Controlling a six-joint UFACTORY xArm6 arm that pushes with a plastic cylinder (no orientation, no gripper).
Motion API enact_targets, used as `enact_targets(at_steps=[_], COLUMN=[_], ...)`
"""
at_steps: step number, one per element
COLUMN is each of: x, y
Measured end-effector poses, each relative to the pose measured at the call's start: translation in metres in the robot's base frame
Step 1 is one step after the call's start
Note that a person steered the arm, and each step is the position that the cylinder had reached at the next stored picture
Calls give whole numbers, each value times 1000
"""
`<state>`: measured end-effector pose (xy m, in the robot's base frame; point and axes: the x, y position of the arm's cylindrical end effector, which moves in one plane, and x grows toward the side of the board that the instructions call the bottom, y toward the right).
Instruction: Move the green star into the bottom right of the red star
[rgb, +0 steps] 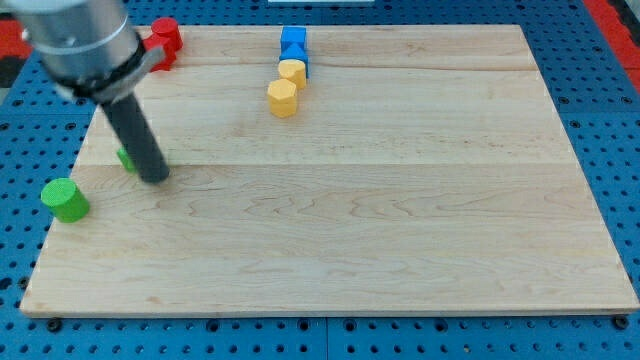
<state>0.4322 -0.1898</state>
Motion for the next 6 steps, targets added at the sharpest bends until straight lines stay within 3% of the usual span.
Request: enact_targets(at_steps=[1,2,3,4,5,6], x=[-47,8,11,-45,-62,-49], y=[-9,17,-57,-63,-46,-45])
